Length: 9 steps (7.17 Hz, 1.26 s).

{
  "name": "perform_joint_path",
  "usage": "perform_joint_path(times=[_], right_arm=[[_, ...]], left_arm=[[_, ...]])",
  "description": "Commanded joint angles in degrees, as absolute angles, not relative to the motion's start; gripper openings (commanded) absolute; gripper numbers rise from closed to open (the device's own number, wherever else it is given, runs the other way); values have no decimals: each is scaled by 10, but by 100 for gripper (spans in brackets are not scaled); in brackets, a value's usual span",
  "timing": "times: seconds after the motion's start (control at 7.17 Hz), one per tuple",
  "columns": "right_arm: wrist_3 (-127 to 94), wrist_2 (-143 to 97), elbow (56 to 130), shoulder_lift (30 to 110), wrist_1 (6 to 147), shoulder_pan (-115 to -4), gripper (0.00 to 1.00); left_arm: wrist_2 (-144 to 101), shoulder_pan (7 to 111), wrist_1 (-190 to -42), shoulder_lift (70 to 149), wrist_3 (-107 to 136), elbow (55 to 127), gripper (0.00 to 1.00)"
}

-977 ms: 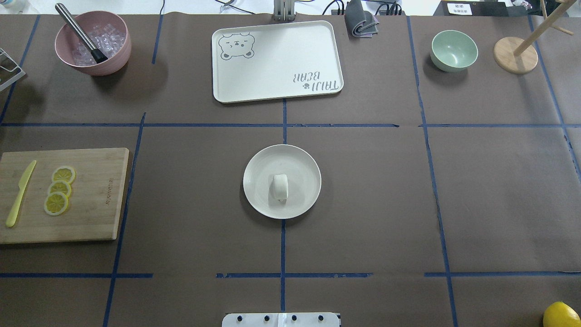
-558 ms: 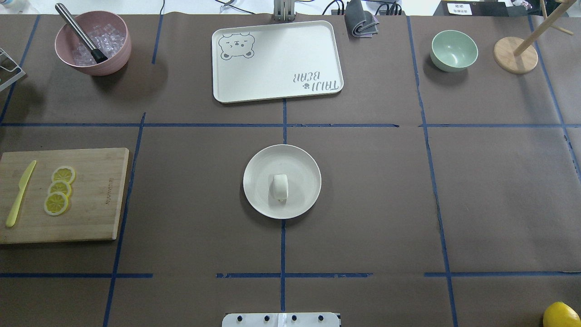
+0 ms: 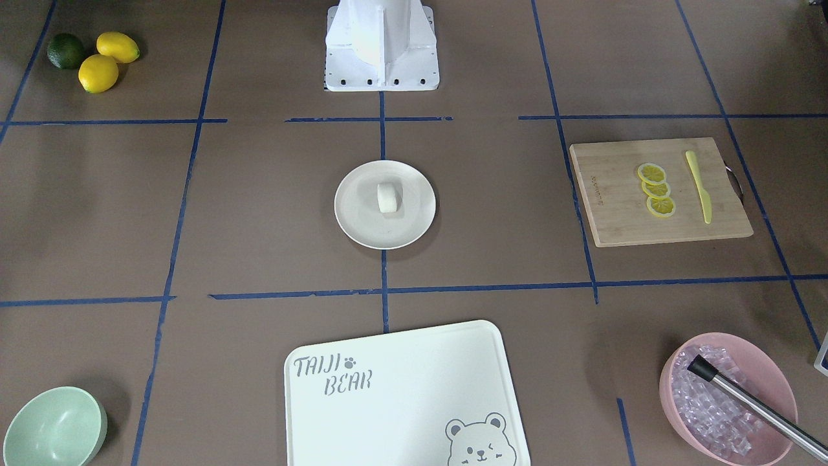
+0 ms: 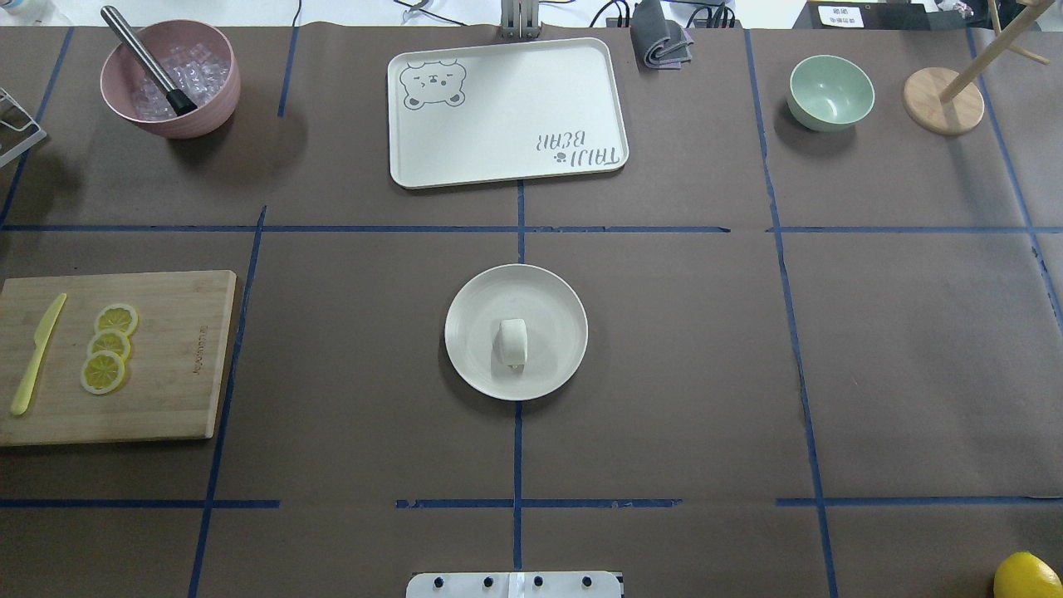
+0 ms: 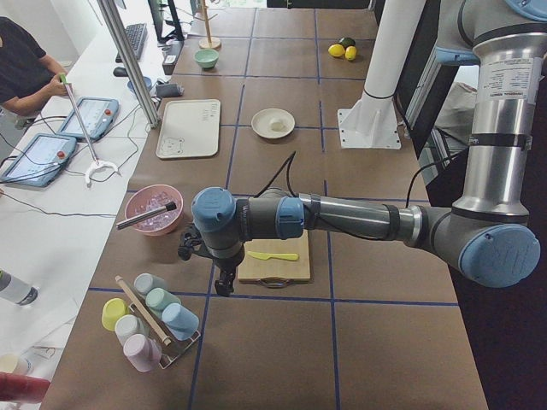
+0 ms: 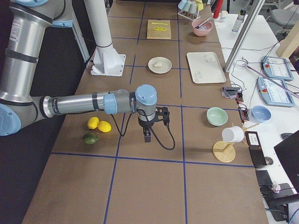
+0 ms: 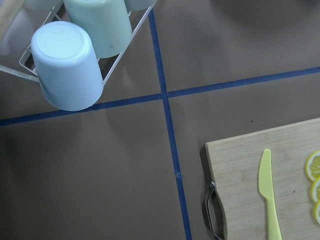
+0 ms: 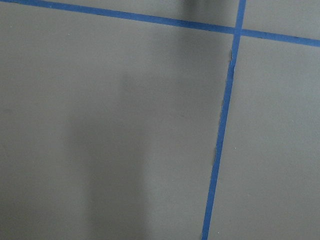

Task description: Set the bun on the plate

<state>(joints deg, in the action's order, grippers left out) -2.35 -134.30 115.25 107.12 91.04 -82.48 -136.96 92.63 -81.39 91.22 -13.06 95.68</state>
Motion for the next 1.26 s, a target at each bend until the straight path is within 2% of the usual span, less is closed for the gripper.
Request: perform_joint_path(times=[0.0, 1.12], right_arm=[[-24, -1343, 1147, 1073, 911, -824, 100], [9, -1346, 1140, 1096, 908, -826, 100]], left_arm=[[-1364, 926, -828, 912, -129, 958, 100], [-1322, 915, -833, 893, -128, 954, 100]])
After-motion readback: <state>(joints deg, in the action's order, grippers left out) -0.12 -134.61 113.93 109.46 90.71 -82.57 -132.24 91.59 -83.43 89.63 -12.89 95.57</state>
